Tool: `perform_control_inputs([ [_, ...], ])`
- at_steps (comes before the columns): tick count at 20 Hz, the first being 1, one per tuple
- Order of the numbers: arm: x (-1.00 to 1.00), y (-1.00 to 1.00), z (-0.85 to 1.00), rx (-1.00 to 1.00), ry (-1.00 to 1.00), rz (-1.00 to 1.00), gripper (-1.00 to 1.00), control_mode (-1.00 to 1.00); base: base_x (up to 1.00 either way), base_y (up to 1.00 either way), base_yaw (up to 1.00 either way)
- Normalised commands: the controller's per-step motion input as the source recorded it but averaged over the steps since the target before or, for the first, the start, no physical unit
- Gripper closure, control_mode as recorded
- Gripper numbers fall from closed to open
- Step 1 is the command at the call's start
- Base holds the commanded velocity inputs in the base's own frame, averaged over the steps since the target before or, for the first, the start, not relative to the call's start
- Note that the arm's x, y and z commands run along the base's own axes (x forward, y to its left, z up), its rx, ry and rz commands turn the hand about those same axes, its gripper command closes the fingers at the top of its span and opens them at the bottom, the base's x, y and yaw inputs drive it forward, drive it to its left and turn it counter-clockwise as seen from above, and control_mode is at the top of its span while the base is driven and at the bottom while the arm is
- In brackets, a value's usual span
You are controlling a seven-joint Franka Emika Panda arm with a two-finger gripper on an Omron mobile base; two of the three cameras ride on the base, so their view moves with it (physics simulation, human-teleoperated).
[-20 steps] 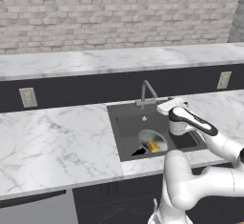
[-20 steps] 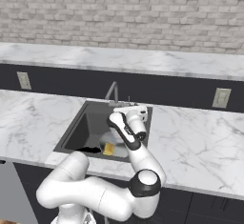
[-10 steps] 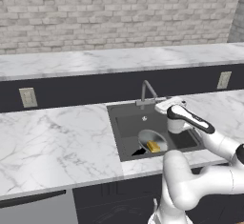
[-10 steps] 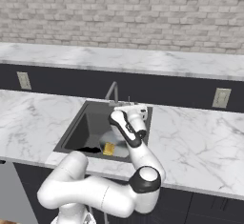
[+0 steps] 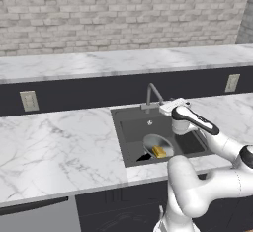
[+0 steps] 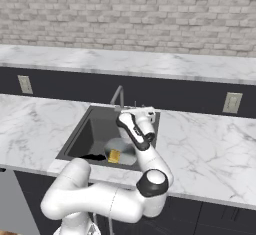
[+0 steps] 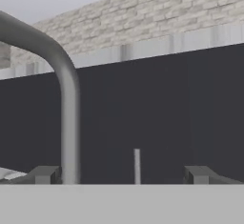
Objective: Pick the pan and sponge and place them into the sink. Then turn on the water.
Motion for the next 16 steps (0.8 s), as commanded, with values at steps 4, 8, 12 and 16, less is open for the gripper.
perform_control_inputs([
  [4,0.23,0.0,-0.12,0.0,0.0,0.02,-1.0,-1.0,0.0,0.0,0.0],
  [8,0.24,0.0,-0.12,0.0,0.01,0.03,-1.0,-1.0,0.0,0.0,0.0],
  [12,0.24,0.0,-0.11,0.0,0.02,0.03,-1.0,-1.0,0.0,0.0,0.0],
  [16,0.21,0.03,-0.12,0.0,0.02,0.01,-1.0,-1.0,0.0,0.0,0.0],
])
